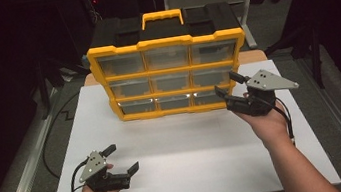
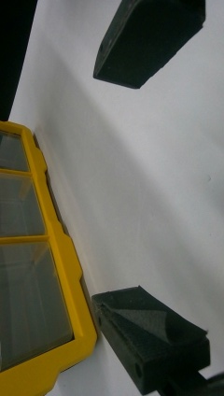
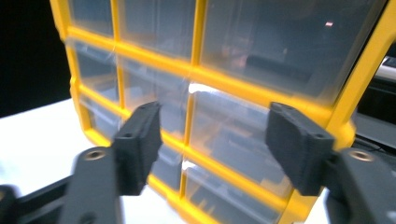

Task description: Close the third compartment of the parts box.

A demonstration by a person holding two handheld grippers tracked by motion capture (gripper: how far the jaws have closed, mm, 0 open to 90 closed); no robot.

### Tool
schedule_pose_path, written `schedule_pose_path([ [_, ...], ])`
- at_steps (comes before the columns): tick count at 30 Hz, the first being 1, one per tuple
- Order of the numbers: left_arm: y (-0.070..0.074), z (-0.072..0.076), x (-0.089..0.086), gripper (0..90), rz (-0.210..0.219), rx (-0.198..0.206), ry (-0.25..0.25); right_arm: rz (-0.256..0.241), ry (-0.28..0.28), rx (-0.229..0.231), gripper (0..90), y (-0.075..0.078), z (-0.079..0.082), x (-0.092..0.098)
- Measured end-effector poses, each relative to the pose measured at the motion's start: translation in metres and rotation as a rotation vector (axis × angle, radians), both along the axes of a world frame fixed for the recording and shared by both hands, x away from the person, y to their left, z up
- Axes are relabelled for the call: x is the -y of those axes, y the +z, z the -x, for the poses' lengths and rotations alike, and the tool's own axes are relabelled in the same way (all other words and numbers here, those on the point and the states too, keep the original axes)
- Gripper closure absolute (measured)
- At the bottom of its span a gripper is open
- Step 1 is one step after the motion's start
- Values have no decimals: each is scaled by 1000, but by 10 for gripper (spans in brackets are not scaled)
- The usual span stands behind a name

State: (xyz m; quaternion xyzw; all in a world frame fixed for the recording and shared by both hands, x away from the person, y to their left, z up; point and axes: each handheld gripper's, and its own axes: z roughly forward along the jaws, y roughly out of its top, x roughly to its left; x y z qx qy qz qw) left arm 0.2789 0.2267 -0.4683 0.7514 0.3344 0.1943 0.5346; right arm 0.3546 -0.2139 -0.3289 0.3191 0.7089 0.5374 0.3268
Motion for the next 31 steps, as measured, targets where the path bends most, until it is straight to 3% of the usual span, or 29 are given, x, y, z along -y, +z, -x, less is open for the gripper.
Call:
schedule_pose_path([
  [5,0,0,0,2,0,0,0,6,-6,-20,171,-20,9,1],
  [12,0,0,-1,2,0,2,1,3,-17,-59,4,-51,23,7],
  [23,0,1,-1,2,5,9,2,5,-47,-143,3,-112,53,38],
  [31,0,0,-2,2,-7,11,11,11,-90,-152,3,-124,64,56],
])
